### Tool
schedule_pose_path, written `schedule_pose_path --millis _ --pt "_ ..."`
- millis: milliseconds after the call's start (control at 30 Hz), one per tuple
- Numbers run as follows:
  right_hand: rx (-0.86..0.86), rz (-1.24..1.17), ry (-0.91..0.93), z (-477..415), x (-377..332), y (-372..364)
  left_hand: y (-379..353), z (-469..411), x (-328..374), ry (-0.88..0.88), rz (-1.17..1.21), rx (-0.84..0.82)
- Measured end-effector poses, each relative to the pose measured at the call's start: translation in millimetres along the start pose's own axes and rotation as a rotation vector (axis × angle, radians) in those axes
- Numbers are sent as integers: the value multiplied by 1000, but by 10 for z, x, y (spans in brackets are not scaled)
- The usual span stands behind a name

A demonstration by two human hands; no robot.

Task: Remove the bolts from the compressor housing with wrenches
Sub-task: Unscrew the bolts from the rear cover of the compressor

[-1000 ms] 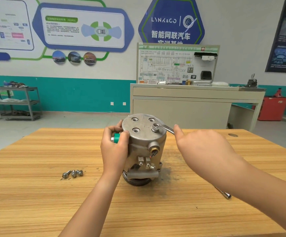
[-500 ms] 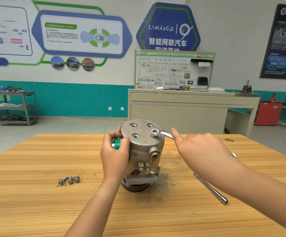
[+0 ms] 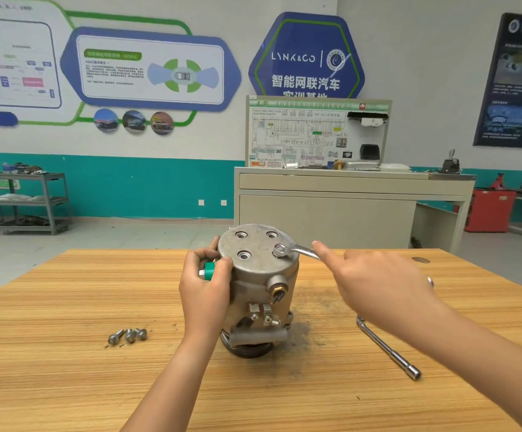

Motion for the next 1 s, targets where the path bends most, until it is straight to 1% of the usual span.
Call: schedule_pose_path --millis 67,167,233,333,400,433,467,500,533,567,600,633,667,733,767,833,1000 --pt "239 -113 -2 -76 151 -36 21 -26 1 7 6 -9" --pt "310 -169 17 -427 234 -255 3 -65 2 19 10 -36" --pt "321 -216 57 -778 170 -340 -18 -77 3 22 10 -49" --pt "309 -261 217 -1169 -96 -323 -34 -74 11 12 0 -48" --pt "423 -309 314 -1200 -248 -203 -27 -68 10 4 -6 -46" --pt "501 -341 284 -1176 -230 -134 -18 -70 8 3 -10 -46" --pt "543 -388 199 -1145 -147 -78 -5 -74 5 2 -10 -45" --pt "543 -455 70 -1105 -16 -41 7 -82 -1 1 -6 -43" --pt "540 -539 -93 -1029 144 -13 19 -87 -10 2 0 -40" --pt "523 -596 -204 -929 260 -1 25 -85 -18 2 5 -37" --pt "516 -632 -251 -809 323 22 26 -81 -24 0 6 -32" --pt "494 -617 -246 -676 334 59 26 -73 -27 -5 3 -27" --pt "435 -545 -215 -535 299 81 24 -65 -28 -9 -1 -23" --pt "278 -342 -149 -247 169 81 6 -51 -28 -10 -5 -19" --pt "192 -281 -134 -132 114 72 -4 -46 -28 -10 -10 -19" --pt "83 -213 -106 22 21 37 -11 -42 -22 -14 -16 -19" --pt "-4 -146 -96 36 -68 -32 28 -29 -15 -14 -17 -2"
Point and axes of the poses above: each hand's wrist, its own z-axis away from the middle knuckle, its own y-axis out of the back of the hand, x = y × z, the point moved 7 cm from there along -z, towards the middle knuckle, and after that the axes turned 6 degrees about x, right-handed, at the moved point
